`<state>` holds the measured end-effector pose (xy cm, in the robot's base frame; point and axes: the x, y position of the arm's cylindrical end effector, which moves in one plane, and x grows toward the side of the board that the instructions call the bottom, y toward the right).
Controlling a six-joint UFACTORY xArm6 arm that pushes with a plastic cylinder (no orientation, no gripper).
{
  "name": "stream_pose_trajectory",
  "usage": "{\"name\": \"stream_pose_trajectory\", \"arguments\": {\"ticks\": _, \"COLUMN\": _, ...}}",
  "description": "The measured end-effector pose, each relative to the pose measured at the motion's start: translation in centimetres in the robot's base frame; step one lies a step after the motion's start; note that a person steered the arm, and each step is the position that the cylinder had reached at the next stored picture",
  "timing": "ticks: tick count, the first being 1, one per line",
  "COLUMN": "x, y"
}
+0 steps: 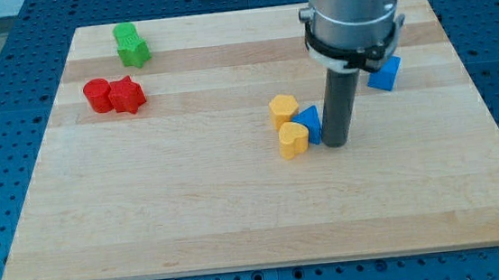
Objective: Push the yellow heart and blue triangle towards bottom
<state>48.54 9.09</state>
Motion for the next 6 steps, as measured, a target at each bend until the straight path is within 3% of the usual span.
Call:
{"name": "stream_pose_trajectory", "arguments": {"ticks": 1, "x": -0.9, "y": 2.5}}
{"name": "stream_pose_trajectory", "arguments": {"ticks": 2, "x": -6.1, "y": 4.5}}
{"name": "stream_pose_trajectory", "arguments": {"ticks": 3, "x": -6.9, "y": -0.3}}
{"name": "stream_pose_trajectory", "arguments": {"ticks": 6, "x": -1.0, "y": -1.7}}
